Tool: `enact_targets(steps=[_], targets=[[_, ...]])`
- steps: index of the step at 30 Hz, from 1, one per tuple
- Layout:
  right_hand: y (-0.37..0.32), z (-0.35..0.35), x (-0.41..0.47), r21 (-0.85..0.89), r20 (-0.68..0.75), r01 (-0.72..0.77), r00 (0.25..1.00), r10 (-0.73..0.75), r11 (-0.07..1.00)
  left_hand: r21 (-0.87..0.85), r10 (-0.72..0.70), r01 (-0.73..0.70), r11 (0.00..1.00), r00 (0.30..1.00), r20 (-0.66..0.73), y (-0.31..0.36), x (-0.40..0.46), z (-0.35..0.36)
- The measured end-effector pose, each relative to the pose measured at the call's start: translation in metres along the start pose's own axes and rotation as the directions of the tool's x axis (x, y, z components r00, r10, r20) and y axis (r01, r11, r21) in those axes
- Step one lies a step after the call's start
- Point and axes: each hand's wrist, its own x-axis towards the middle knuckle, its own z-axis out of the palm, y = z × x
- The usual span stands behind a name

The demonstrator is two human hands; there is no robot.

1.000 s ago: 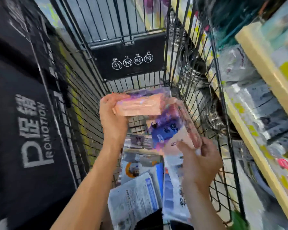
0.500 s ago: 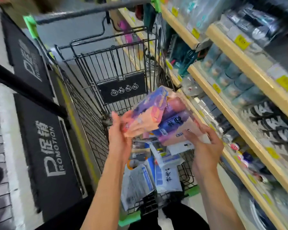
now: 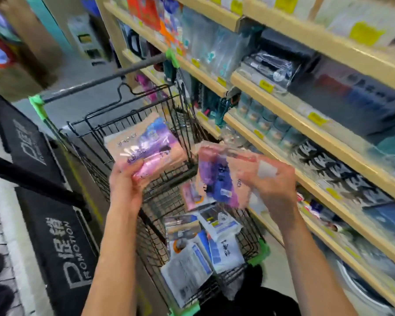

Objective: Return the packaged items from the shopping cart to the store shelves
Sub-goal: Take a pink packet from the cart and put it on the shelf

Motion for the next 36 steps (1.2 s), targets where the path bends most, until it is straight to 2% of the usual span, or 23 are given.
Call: enact_targets(steps=[2, 3, 5, 7, 10, 16, 22, 25, 26, 28, 30, 32, 34, 35, 36], targets=[[-0.016, -0.003, 0.002, -0.185, 0.088, 0.025, 0.996, -0.009, 0.982, 0.272, 0.148, -0.145, 0.951, 0.989, 0.008, 0.019, -0.005, 0.007], [-0.025, -0.003, 0.003, -0.269, 0.128, 0.029, 0.992, 0.006, 0.963, 0.365, 0.172, -0.192, 0.911, 0.981, 0.088, 0.029, -0.010, 0.013], [-0.041, -0.003, 0.005, -0.397, 0.164, 0.027, 0.986, 0.042, 0.918, 0.490, 0.083, -0.238, 0.838, 0.945, 0.317, 0.039, -0.025, 0.033], [-0.054, -0.010, 0.003, -0.430, 0.184, 0.037, 0.982, 0.048, 0.902, 0.577, -0.065, -0.285, 0.765, 0.858, 0.510, 0.033, -0.040, 0.058], [-0.055, -0.031, 0.000, -0.492, 0.180, 0.053, 0.983, 0.042, 0.869, 0.621, -0.186, -0.355, 0.699, 0.748, 0.637, 0.010, -0.063, 0.095], [-0.045, -0.113, -0.020, -0.588, 0.064, -0.054, 0.992, 0.113, 0.807, 0.743, -0.405, -0.353, 0.568, 0.666, 0.626, -0.047, -0.112, 0.144], [-0.015, -0.191, -0.044, -0.653, -0.006, -0.109, 0.990, 0.138, 0.750, 0.726, -0.496, -0.389, 0.567, 0.542, 0.678, -0.129, -0.173, 0.184], [-0.006, -0.223, -0.054, -0.690, -0.041, -0.108, 0.993, 0.110, 0.716, 0.712, -0.508, -0.237, 0.660, 0.558, 0.657, -0.169, -0.203, 0.200], [-0.006, -0.234, -0.058, -0.709, -0.065, -0.103, 0.995, 0.081, 0.698, 0.708, -0.512, -0.162, 0.687, 0.583, 0.631, -0.183, -0.210, 0.206], [-0.009, -0.256, -0.068, -0.736, -0.160, -0.089, 0.986, -0.044, 0.672, 0.680, -0.518, -0.057, 0.731, 0.603, 0.607, -0.204, -0.220, 0.221], [-0.005, -0.281, -0.082, -0.754, -0.297, -0.073, 0.924, -0.240, 0.653, 0.650, -0.527, 0.004, 0.760, 0.590, 0.612, -0.222, -0.231, 0.242], [0.003, -0.301, -0.096, -0.720, -0.507, -0.168, 0.790, -0.346, 0.673, 0.611, -0.528, 0.058, 0.790, 0.570, 0.629, -0.231, -0.239, 0.262], [0.015, -0.322, -0.116, -0.563, -0.742, -0.310, 0.597, -0.305, 0.766, 0.596, -0.526, 0.071, 0.800, 0.560, 0.640, -0.241, -0.250, 0.287], [0.020, -0.335, -0.127, -0.434, -0.824, -0.362, 0.530, -0.201, 0.825, 0.605, -0.530, 0.056, 0.794, 0.549, 0.646, -0.246, -0.255, 0.300], [0.022, -0.343, -0.134, -0.287, -0.854, -0.394, 0.519, -0.046, 0.873, 0.604, -0.527, 0.044, 0.796, 0.541, 0.655, -0.249, -0.256, 0.310]])
